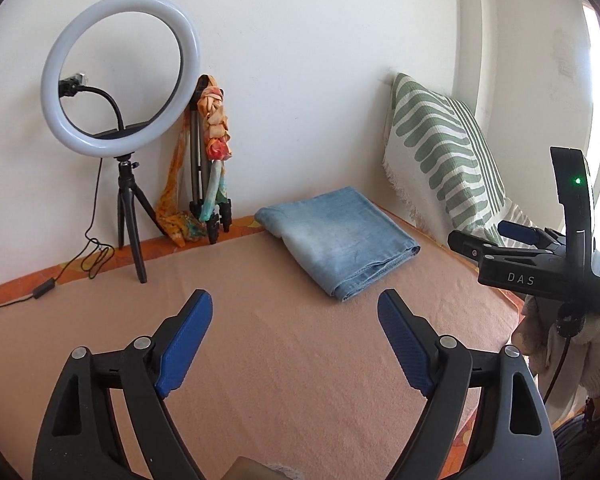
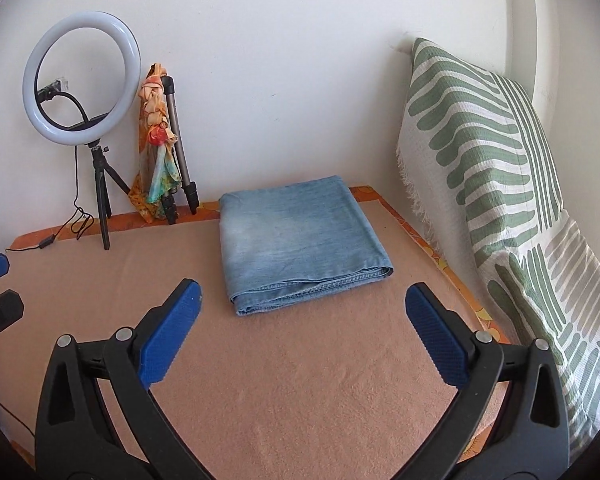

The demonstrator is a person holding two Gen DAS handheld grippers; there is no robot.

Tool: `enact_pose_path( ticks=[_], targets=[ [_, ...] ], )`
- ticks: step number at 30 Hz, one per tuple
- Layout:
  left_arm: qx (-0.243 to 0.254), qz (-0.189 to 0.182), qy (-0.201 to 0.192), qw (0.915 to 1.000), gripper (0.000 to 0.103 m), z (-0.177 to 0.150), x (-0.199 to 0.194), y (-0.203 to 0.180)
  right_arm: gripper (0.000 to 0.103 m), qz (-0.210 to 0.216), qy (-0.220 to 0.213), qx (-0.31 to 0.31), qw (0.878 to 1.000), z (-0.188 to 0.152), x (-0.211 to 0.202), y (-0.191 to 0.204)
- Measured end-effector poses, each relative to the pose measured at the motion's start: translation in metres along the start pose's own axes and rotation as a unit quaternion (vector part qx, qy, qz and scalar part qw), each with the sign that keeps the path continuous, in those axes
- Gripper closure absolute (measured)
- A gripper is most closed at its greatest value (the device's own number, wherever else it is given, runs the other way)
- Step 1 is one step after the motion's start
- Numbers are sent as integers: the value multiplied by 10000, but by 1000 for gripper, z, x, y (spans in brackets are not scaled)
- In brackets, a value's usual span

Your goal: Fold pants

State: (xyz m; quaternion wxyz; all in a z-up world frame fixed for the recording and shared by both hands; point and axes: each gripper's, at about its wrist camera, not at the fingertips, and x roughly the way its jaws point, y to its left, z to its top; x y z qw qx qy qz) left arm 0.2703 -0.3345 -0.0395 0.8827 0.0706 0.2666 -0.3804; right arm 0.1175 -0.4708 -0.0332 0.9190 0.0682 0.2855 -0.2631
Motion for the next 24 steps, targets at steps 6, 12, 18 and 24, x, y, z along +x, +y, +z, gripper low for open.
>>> enact_pose_path(
  ticks=[6,12,18,24],
  targets=[
    [70,50,41,10000,18,-10,-1,-4,0,43,2,96,9999,-11,-1,0],
    [-153,80,102,9998,18,-12,1,2,0,68,23,146,9999,-19,1,-1],
    [-93,151,80,9998,18,-14,1,3,0,31,0,194,9998,-19,2,-3],
    [-113,206,33,9997,18,-14,-2,6,0,22,-4,186,9998,-19,3,-3]
  ],
)
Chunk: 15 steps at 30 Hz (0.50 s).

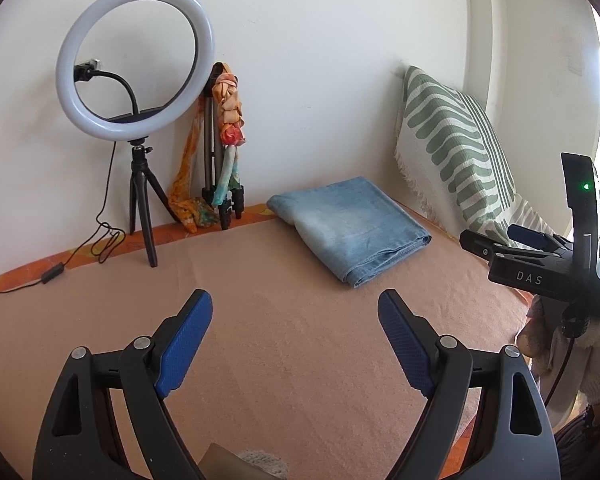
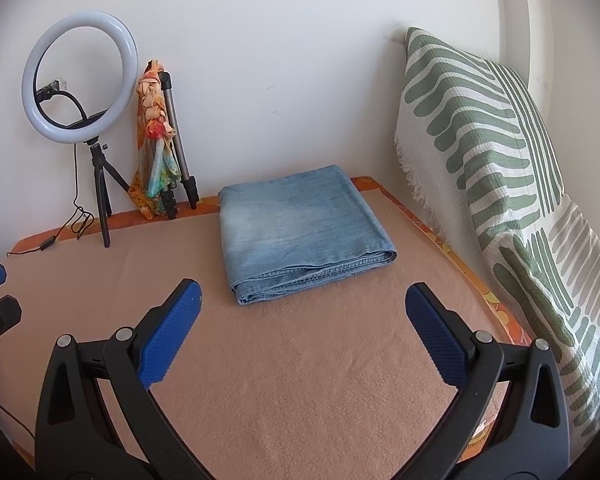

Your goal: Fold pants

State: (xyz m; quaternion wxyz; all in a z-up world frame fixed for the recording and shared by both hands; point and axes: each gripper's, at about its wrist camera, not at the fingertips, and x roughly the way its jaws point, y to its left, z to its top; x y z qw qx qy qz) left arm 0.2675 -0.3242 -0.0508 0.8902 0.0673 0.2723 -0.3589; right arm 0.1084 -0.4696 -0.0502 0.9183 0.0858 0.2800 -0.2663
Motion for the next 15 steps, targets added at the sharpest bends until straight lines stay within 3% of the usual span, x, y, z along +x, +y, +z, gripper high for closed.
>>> enact_pose_path(
  ticks=[15],
  targets=[
    [-1,19,-23,10000,18,-1,0,1,0,36,6,14,10000,-1,3,1]
  ],
)
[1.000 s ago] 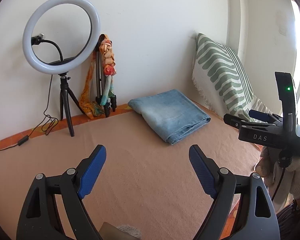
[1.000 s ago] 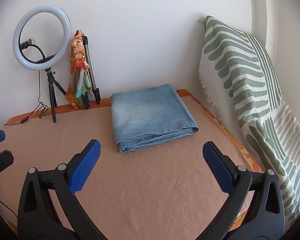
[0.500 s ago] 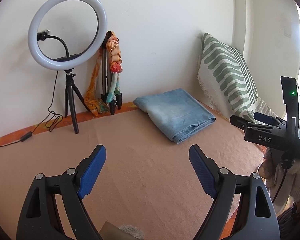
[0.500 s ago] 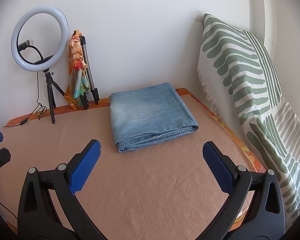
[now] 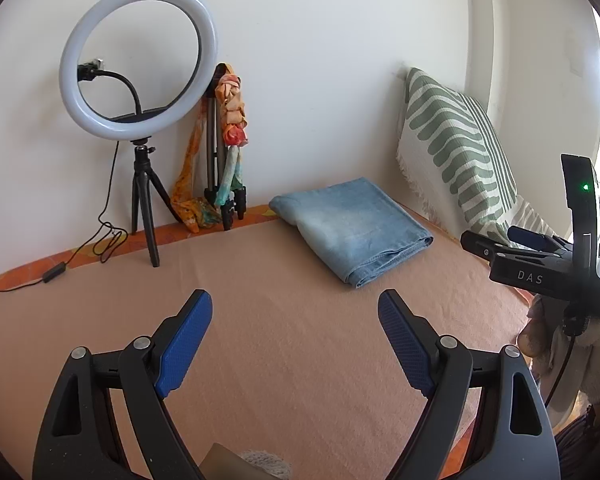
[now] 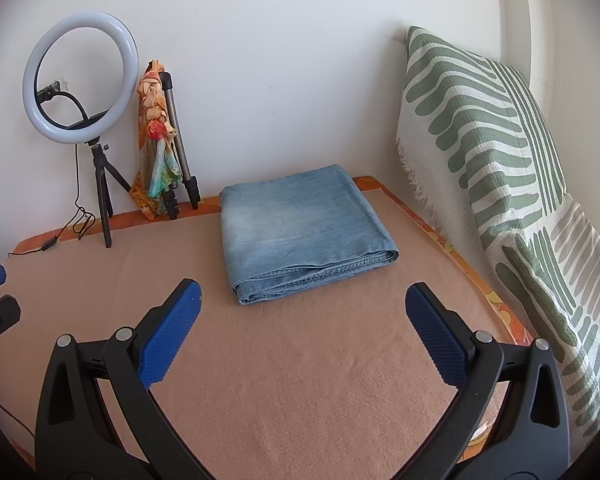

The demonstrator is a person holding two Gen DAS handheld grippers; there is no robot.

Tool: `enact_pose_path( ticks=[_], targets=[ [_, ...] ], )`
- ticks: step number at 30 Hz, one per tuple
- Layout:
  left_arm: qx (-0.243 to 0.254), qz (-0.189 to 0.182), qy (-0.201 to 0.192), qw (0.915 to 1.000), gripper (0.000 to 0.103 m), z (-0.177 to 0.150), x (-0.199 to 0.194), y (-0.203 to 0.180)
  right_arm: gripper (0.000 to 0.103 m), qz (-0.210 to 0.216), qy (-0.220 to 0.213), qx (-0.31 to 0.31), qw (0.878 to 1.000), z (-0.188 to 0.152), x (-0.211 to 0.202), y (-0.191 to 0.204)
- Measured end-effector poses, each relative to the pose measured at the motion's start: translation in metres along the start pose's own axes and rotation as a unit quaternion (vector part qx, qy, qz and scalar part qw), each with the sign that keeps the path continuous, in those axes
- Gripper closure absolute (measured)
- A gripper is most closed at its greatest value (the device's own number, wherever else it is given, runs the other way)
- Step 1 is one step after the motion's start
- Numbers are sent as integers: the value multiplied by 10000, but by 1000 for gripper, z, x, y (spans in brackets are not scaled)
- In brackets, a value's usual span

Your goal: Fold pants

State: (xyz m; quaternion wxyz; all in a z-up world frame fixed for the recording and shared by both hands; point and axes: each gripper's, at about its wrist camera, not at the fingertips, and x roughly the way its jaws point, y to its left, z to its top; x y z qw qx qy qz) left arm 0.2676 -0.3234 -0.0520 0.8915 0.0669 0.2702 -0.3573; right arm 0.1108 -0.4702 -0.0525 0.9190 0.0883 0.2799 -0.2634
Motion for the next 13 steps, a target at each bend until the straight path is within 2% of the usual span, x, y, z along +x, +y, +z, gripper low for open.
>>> enact_pose_path(
  ticks=[13],
  targets=[
    [85,40,-166,9998,18,-3,-3,2,0,13,20,-25,10000,-2,3,2]
  ],
)
